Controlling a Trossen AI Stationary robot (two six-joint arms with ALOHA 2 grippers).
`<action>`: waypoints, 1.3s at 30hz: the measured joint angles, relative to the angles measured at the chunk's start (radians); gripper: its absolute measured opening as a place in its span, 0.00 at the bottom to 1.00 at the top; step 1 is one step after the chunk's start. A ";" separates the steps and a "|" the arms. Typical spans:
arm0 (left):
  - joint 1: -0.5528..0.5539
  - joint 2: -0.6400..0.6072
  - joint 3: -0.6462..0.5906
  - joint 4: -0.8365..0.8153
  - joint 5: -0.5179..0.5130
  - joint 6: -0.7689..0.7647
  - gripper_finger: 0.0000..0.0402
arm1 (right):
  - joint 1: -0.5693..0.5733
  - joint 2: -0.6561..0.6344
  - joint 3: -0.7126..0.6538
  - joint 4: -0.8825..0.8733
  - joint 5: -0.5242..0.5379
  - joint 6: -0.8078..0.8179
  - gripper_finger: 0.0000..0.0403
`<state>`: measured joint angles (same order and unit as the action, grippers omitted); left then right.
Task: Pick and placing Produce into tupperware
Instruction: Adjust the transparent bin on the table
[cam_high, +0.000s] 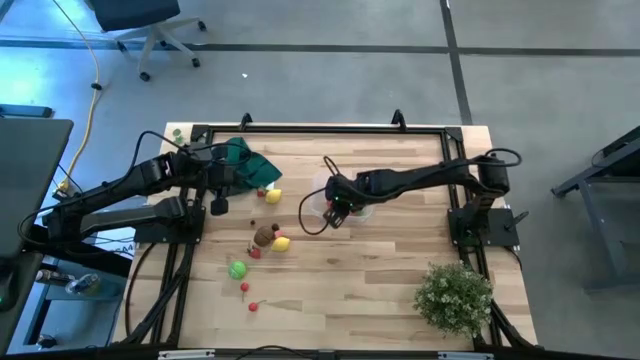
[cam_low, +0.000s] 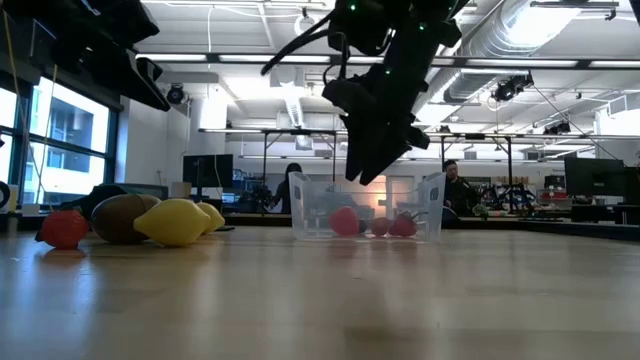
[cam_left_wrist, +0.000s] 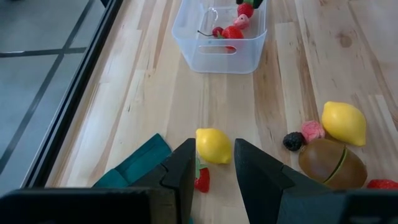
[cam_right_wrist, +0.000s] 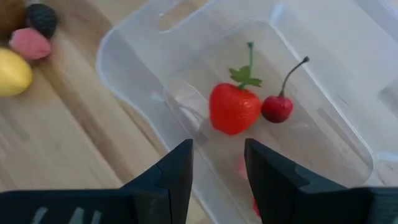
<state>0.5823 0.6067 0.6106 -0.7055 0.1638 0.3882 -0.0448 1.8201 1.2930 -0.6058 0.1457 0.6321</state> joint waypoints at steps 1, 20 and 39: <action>0.000 0.000 0.000 0.000 0.000 0.000 0.25 | 0.002 0.002 0.000 -0.003 0.001 0.002 0.33; 0.000 0.000 0.000 0.000 0.000 0.000 0.25 | 0.017 0.047 0.002 -0.007 -0.005 0.061 0.33; 0.000 0.000 0.000 0.000 0.000 0.000 0.25 | 0.130 0.070 0.002 0.038 -0.055 0.129 0.33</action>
<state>0.5823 0.6067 0.6106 -0.7058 0.1638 0.3882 0.0855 1.8899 1.2945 -0.5683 0.0911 0.7607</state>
